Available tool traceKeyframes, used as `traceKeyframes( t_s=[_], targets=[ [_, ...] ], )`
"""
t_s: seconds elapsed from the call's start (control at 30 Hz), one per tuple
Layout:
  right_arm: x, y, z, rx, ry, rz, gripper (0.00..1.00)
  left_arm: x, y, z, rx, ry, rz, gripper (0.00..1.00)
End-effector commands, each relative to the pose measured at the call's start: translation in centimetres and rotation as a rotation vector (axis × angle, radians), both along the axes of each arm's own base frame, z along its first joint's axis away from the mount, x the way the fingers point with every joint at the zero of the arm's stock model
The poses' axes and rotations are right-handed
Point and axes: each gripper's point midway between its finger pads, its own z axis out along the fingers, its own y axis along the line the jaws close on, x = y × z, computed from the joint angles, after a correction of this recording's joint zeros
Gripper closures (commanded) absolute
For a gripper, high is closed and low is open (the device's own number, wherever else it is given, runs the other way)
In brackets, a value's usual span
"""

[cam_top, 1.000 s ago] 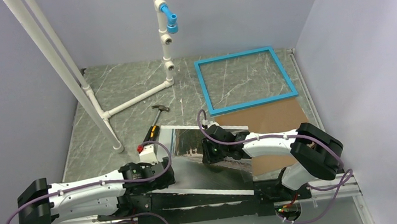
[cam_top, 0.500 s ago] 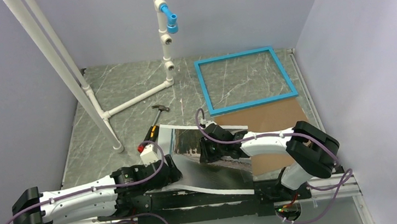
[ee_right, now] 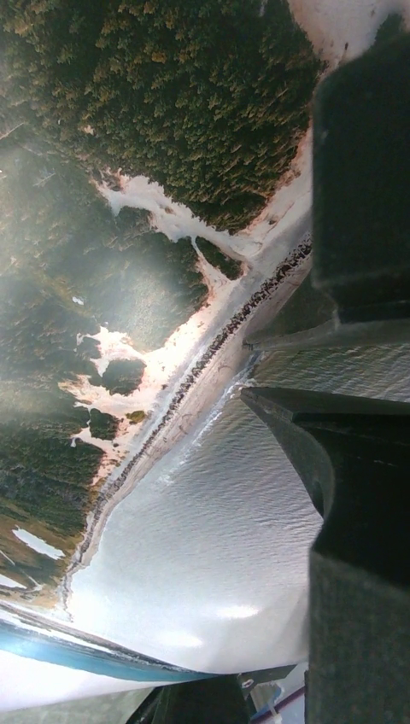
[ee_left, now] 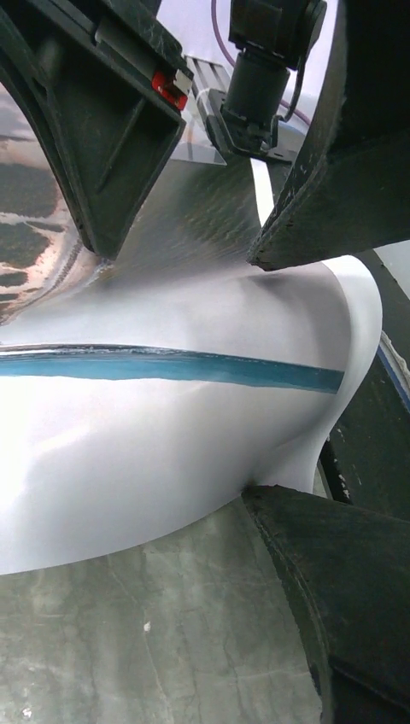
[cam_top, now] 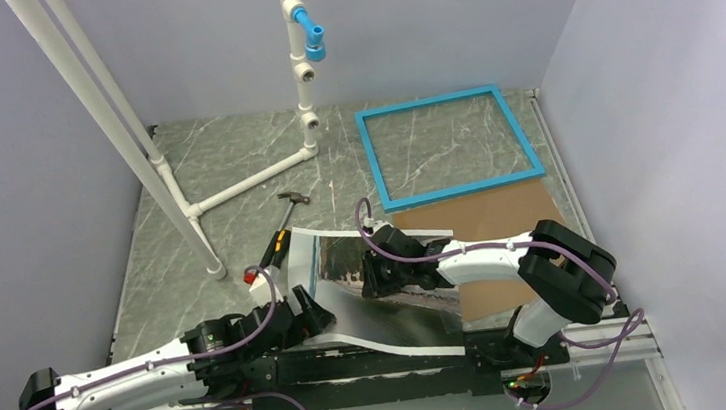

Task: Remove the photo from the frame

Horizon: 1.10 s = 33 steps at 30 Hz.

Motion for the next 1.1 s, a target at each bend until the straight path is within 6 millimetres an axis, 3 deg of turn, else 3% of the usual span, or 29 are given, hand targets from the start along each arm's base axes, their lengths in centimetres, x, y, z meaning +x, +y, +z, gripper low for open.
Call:
traceKeyframes(
  t_s=[0.0,0.27,0.8,1.07],
  targets=[
    [-2.0,-3.7,-3.7,-0.175,0.074,0.013,0.75,1.3,-1.0,2.0,-0.108,-0.075,0.031,0.01],
    [-1.9,-3.8,-3.4,-0.175,0.071,0.014,0.75,2.6,-1.7,4.0,-0.209,-0.162,0.035,0.00],
    [-1.8,-3.8,-2.9,-0.179,0.061,0.018,0.75,6.2,-2.1,4.5,-0.084,-0.204,-0.100,0.01],
    [-1.9,-4.0,-3.4,-0.190,0.067,0.018,0.75,6.5,-2.5,5.1,-0.047,-0.233,-0.195,0.01]
  ],
)
